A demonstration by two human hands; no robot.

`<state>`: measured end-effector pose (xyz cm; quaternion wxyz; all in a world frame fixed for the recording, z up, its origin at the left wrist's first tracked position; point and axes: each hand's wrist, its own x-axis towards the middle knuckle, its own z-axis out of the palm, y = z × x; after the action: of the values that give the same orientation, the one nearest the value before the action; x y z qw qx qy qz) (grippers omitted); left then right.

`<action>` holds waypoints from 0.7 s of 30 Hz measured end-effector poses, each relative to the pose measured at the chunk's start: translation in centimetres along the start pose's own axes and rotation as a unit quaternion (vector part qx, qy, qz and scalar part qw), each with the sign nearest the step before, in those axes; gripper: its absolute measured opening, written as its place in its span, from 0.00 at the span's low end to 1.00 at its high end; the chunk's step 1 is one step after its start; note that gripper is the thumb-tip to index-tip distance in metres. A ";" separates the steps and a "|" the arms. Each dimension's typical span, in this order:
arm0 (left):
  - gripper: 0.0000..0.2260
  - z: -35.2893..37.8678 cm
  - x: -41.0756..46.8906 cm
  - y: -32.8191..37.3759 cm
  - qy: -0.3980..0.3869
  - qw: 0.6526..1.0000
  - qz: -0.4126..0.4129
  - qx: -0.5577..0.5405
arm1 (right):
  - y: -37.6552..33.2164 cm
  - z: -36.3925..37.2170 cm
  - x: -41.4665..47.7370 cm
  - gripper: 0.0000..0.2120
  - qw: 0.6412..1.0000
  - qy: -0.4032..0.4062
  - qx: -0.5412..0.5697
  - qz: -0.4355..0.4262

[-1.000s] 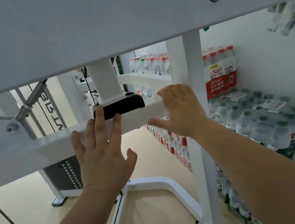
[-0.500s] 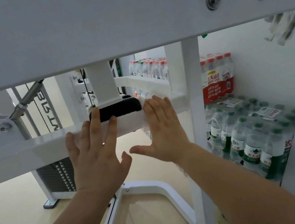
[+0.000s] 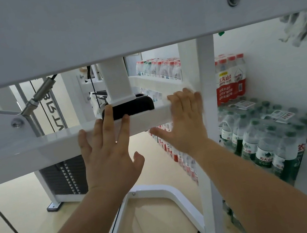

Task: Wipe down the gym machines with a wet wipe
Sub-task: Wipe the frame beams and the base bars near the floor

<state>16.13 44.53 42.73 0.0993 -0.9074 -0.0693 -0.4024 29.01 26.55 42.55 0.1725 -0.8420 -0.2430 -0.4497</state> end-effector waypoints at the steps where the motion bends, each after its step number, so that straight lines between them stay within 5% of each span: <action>1: 0.42 0.0 0.0 0.0 0.004 1.000 0.001 -0.003 | -1.3 0.6 -0.4 0.53 1.000 0.004 0.013 -0.016; 4: 0.43 0.2 -0.1 0.0 0.007 1.000 0.008 -0.003 | -2.2 1.2 -0.9 0.57 0.997 -0.004 0.006 -0.072; 9: 0.46 0.6 -0.2 0.0 0.009 1.000 0.007 -0.002 | -0.4 0.6 -0.4 0.51 0.998 0.005 0.028 0.047; 16: 0.47 -0.1 -0.3 -0.9 -0.039 0.999 0.032 0.007 | -2.2 1.0 -1.7 0.24 0.996 0.056 0.065 -0.029; 21: 0.46 -0.9 -2.6 -3.7 0.000 0.999 0.041 -0.027 | -6.3 1.1 -2.8 0.26 0.988 0.082 0.132 -0.012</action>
<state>12.97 47.74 41.81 0.0912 -0.9118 -0.0211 -0.3998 24.80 31.58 40.04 0.2961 -0.7692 -0.2948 -0.4835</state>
